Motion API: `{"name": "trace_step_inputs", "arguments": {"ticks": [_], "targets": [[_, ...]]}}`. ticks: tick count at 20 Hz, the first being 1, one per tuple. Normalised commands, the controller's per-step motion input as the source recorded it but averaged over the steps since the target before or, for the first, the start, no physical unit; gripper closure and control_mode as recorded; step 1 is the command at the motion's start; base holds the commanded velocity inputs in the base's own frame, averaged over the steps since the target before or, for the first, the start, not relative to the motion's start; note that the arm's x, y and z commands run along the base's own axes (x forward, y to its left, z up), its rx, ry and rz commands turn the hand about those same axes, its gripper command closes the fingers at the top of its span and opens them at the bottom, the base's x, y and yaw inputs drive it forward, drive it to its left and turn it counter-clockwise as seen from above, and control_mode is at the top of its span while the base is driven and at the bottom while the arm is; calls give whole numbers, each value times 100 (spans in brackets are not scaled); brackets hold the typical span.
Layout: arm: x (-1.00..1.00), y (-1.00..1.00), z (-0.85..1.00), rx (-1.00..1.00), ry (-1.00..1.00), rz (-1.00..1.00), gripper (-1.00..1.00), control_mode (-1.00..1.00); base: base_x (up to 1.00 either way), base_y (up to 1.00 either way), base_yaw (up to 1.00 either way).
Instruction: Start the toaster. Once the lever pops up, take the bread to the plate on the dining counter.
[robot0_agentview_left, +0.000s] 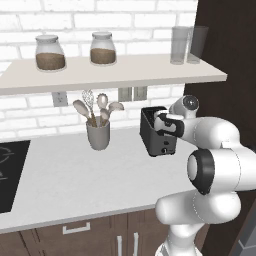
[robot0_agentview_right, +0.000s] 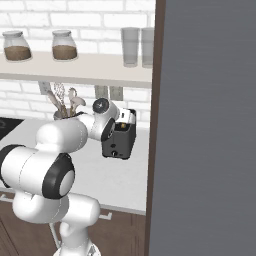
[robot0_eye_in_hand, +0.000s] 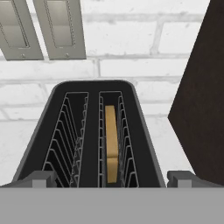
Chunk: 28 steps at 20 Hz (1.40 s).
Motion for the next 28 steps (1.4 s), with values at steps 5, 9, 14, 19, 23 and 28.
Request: {"name": "trace_step_inputs", "arguments": {"ticks": [5, 9, 14, 19, 23, 28], "targets": [[0, 0, 0, 0, 0, 0, -100, -100, 0, 0, 0], [0, 0, 0, 0, 0, 0, -100, -100, 0, 0, 0], [0, 0, 0, 0, 0, 0, -100, -100, 0, 0, 0], [0, 0, 0, 0, 0, 0, -100, -100, 0, 0, 0], [0, 0, 0, 0, 0, 0, -100, -100, 0, 0, 0], [0, 0, 0, 0, 0, 0, -100, -100, 0, 0, 0]]}}
